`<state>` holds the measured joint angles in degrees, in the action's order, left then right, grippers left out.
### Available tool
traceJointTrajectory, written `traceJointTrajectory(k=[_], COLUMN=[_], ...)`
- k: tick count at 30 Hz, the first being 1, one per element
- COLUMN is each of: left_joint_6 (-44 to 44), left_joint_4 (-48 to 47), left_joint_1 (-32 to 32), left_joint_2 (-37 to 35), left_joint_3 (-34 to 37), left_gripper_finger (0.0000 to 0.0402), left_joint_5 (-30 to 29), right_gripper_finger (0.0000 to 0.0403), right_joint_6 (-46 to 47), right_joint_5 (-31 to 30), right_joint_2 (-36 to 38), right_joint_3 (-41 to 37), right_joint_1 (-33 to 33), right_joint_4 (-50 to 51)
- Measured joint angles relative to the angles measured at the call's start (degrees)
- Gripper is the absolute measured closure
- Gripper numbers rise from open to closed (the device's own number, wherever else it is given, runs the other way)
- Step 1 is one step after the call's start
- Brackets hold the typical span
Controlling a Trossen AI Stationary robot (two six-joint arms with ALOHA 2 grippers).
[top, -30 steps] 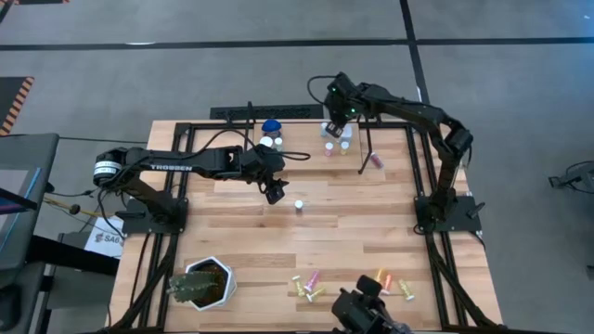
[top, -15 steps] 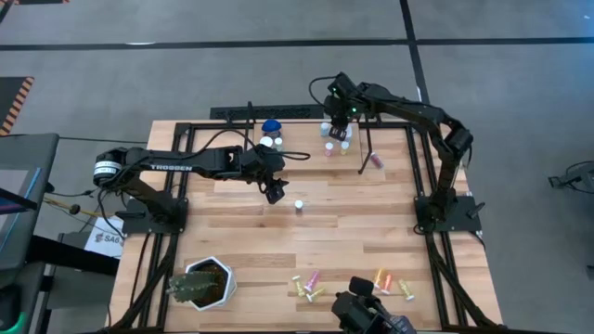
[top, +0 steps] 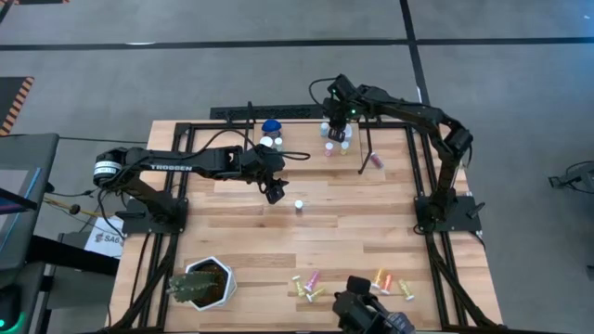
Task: Pick and place medicine bottles onto shelf by color
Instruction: Put the blue pill bottle on the shelf
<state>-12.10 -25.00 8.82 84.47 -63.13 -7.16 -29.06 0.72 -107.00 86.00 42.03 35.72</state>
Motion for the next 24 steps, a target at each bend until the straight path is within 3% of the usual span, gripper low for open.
traceJointTrajectory(k=[24], left_joint_6=[-1.0], left_joint_4=[0.0], left_joint_1=[0.0], left_joint_2=[0.0], left_joint_3=[0.0], left_gripper_finger=[0.0169], left_joint_5=[-0.8], right_gripper_finger=[0.0267], right_joint_6=[-3.0], right_joint_5=[2.4], right_joint_2=[-3.4], right_joint_3=[0.0], right_joint_1=[0.0], right_joint_4=[1.0])
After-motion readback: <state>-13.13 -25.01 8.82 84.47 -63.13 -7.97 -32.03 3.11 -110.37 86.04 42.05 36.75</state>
